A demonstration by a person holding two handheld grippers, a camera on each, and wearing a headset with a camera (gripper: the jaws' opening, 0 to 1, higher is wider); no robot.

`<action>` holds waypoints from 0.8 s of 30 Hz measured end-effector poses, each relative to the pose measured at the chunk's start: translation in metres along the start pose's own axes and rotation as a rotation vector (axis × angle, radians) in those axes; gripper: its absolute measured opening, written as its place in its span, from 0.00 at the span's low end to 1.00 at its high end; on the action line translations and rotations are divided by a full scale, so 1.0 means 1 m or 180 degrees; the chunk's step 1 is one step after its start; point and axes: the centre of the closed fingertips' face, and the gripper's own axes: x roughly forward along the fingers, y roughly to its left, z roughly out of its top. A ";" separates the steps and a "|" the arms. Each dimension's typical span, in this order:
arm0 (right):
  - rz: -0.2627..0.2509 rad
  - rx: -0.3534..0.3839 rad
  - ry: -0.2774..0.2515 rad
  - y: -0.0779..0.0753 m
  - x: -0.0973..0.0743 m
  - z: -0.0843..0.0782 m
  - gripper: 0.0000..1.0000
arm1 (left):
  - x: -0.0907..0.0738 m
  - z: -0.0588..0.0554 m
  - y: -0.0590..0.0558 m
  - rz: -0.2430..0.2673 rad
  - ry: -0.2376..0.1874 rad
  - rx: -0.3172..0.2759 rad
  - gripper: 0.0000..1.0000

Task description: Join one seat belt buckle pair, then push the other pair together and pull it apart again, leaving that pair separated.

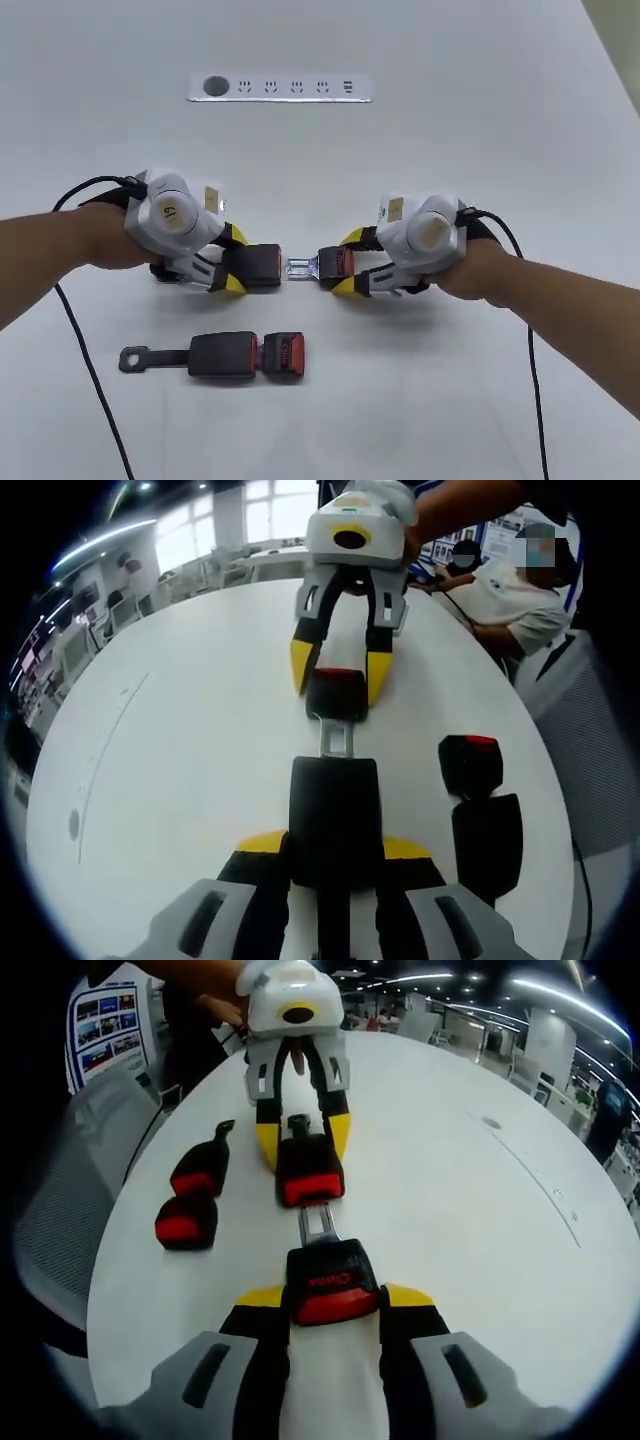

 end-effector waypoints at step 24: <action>0.0023 0.0041 -0.0060 0.005 0.009 0.020 0.33 | 0.001 0.002 0.000 -0.0032 0.0153 0.0080 0.33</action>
